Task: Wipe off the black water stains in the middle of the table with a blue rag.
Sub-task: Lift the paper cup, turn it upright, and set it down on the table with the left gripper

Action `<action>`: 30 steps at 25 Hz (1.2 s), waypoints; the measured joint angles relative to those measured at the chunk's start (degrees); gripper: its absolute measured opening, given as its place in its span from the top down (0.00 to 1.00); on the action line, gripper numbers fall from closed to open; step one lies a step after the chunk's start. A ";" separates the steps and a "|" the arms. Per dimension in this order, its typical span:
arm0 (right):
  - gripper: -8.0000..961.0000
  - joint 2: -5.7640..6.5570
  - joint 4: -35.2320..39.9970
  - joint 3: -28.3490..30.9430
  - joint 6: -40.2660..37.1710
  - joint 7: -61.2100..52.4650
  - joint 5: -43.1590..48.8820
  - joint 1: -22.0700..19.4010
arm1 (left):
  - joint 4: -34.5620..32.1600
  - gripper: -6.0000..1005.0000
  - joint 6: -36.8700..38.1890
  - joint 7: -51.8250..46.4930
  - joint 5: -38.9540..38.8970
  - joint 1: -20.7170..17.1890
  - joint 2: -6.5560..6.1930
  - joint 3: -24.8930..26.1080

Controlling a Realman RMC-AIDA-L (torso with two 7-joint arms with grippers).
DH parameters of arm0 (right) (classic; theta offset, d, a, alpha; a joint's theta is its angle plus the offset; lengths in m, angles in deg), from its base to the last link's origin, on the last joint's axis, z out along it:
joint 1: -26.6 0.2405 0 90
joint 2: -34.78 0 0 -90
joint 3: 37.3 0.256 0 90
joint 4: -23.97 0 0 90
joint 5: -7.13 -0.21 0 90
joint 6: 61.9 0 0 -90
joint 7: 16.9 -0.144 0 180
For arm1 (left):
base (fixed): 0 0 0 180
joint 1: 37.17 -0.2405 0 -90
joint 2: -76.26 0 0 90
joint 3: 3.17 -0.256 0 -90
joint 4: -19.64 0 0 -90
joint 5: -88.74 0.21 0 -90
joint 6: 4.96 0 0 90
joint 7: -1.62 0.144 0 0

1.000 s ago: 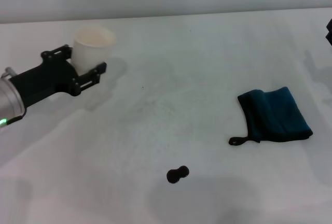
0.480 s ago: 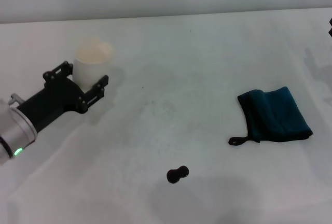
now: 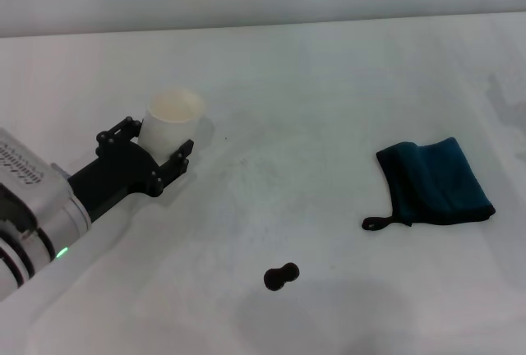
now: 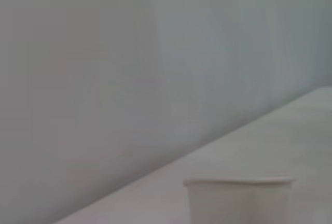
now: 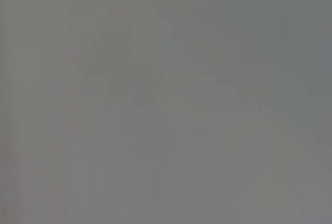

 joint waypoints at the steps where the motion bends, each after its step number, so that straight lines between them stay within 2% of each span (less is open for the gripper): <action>1: 0.22 0.00 0.02 0.02 0.00 0.00 -0.05 0.00 | -0.16 0.34 -0.69 0.35 -0.28 0.00 0.03 0.01; 7: 0.22 0.03 0.53 0.04 -0.04 -0.06 -0.21 -0.14 | -1.64 0.34 -3.27 1.57 -1.12 -0.62 0.12 0.00; 22: 0.22 0.02 0.21 0.04 -0.30 -0.25 -0.20 -0.35 | -2.01 0.34 -3.47 4.76 -1.16 -3.56 0.12 0.00; 28: 0.22 0.02 0.14 0.03 -0.61 -0.05 -0.20 -0.35 | -2.02 0.33 -2.99 4.76 -4.06 -4.95 -0.02 -0.01; 30: 0.22 0.02 0.06 0.03 -0.63 -0.03 -0.21 -0.34 | -1.98 0.30 -3.14 4.76 -5.18 -5.08 -0.04 -0.01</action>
